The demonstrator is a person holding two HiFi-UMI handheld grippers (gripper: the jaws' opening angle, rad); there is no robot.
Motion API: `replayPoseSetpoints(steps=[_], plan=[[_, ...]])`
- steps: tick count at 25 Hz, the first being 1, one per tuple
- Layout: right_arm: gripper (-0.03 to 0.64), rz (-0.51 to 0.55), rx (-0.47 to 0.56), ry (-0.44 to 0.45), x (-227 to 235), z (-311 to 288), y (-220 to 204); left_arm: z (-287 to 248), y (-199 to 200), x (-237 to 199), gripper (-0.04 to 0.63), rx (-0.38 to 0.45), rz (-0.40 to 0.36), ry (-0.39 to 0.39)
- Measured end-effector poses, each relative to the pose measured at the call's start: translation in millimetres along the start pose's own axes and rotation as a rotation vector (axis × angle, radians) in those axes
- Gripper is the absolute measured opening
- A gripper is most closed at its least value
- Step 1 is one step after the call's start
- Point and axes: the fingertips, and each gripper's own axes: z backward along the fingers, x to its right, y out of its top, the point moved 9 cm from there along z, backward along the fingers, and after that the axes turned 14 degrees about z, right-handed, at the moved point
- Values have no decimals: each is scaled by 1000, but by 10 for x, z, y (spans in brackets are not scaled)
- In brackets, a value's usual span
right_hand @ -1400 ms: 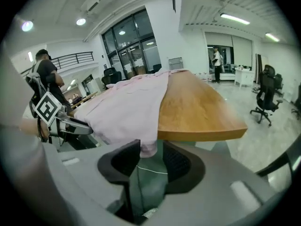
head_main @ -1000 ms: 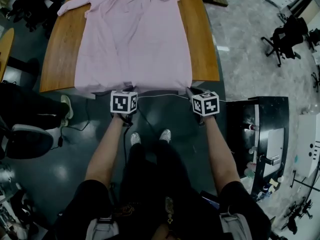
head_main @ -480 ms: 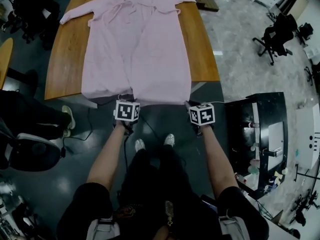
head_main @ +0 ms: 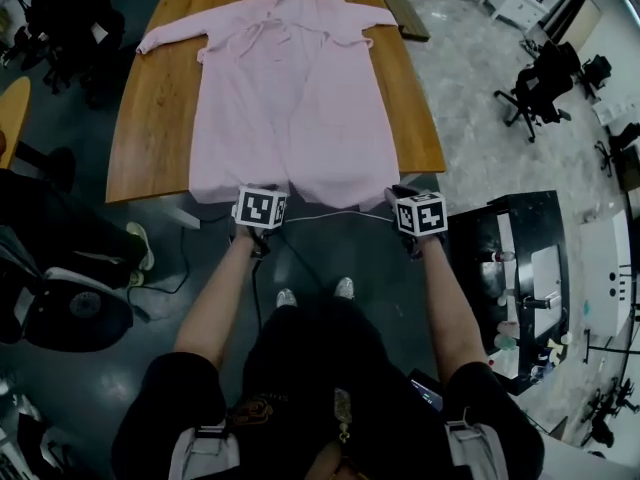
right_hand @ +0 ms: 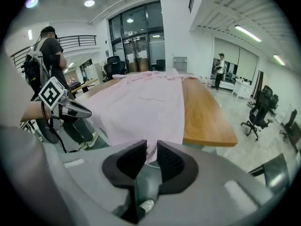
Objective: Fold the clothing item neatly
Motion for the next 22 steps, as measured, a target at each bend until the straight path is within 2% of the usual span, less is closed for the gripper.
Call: replayPoseSetpoints(steps=[5, 9, 15, 22], plan=[[57, 72, 83, 34, -99, -15, 697, 218, 509, -41, 26, 104, -27, -25], [57, 116, 111, 57, -1, -54, 930, 193, 815, -38, 28, 138, -53, -14], [57, 151, 173, 136, 472, -593, 1316, -228, 1306, -68, 58, 154, -9, 86], [57, 264, 242, 329, 741, -1345, 2086, -605, 1744, -180, 120, 138, 77, 255]])
